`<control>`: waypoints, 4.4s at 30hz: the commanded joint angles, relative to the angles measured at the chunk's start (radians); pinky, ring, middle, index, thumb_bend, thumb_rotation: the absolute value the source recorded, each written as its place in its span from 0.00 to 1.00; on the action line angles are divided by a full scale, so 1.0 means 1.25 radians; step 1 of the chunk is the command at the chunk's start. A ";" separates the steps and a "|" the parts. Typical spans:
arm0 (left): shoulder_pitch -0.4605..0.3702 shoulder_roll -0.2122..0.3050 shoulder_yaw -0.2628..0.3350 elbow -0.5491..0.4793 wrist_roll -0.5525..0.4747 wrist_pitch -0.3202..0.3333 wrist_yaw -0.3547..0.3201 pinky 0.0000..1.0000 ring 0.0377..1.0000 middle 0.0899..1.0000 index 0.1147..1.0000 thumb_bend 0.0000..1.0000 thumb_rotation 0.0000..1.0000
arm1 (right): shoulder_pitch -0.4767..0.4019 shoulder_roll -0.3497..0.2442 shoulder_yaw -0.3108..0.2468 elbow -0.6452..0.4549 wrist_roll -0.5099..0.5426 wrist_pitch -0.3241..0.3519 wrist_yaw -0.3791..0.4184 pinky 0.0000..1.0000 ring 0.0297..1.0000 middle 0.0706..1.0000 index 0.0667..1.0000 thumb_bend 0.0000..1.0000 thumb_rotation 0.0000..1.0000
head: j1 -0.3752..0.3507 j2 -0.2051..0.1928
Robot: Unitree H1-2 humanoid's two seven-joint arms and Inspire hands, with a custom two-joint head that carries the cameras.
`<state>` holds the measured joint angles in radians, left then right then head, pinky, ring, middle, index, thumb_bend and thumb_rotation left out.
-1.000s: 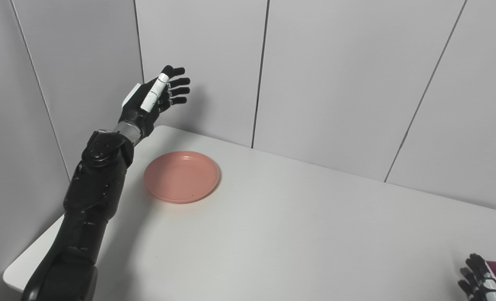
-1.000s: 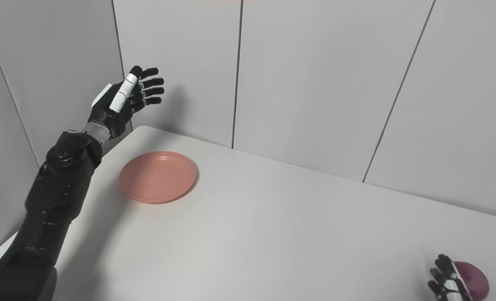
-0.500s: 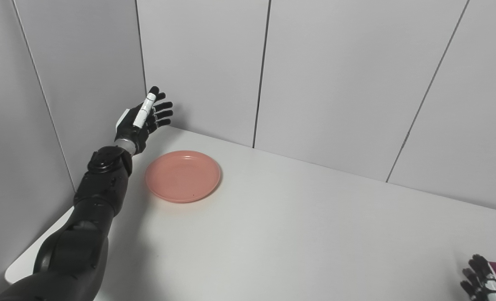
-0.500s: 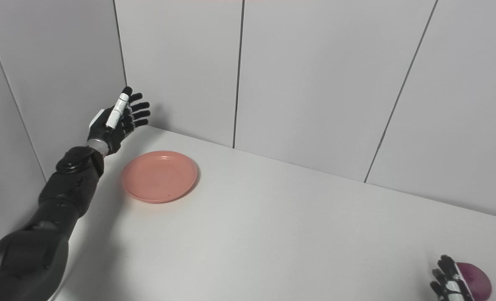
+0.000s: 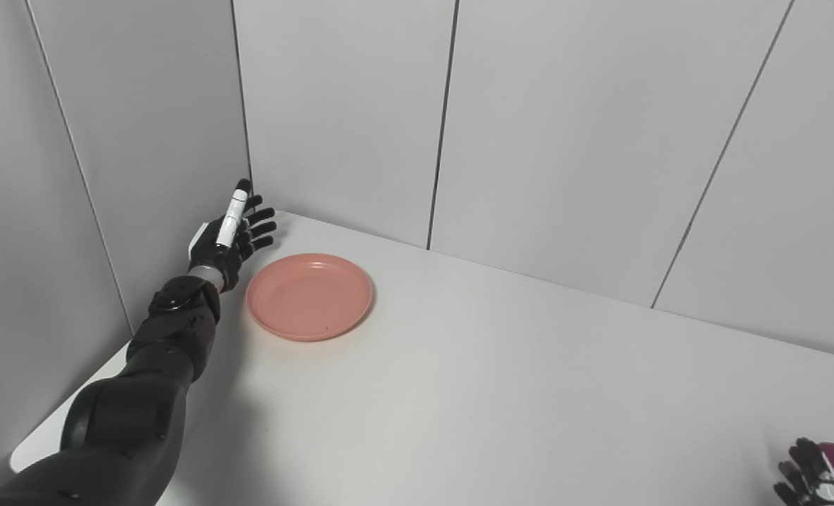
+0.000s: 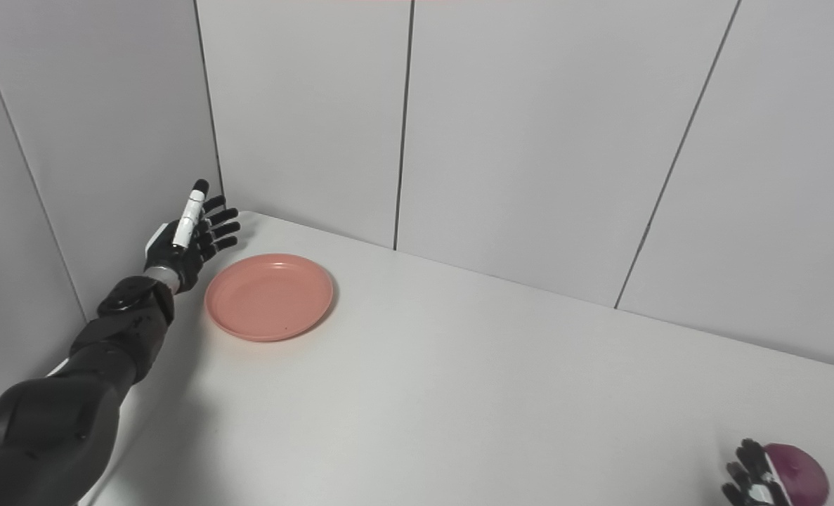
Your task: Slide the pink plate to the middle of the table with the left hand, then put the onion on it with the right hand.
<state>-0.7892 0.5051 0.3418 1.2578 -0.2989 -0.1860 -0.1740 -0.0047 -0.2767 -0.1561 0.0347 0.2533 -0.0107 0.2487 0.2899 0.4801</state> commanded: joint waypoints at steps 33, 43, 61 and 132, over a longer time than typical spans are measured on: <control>0.043 -0.017 0.012 0.026 -0.038 -0.075 -0.056 0.82 0.82 0.80 0.83 0.76 0.82 | 0.044 -0.013 0.003 -0.062 0.014 0.046 -0.011 1.00 1.00 1.00 1.00 0.78 0.94 | -0.012 0.030; 0.068 -0.035 0.021 -0.005 -0.073 -0.056 -0.106 0.80 0.80 0.80 0.84 0.79 0.79 | 0.040 -0.009 0.003 -0.067 0.016 0.056 -0.017 1.00 1.00 1.00 0.99 0.78 0.93 | -0.015 0.029; 0.142 -0.099 -0.018 -0.265 -0.078 0.058 -0.165 0.80 0.79 0.78 0.86 0.75 0.80 | 0.035 -0.006 0.009 -0.054 0.011 0.047 -0.015 1.00 1.00 1.00 1.00 0.78 0.92 | -0.023 0.028; 0.334 -0.417 -0.285 -0.799 0.051 0.465 -0.004 0.73 0.75 0.77 0.84 0.69 0.80 | 0.024 0.032 0.031 -0.039 -0.017 0.009 -0.025 0.96 0.97 0.98 0.96 0.82 0.87 | -0.126 0.053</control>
<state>-0.3795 -0.0156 -0.0037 0.2608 -0.2466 0.3499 -0.1812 0.0342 -0.2557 -0.1363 -0.0230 0.2320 0.0153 0.2143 0.1366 0.5445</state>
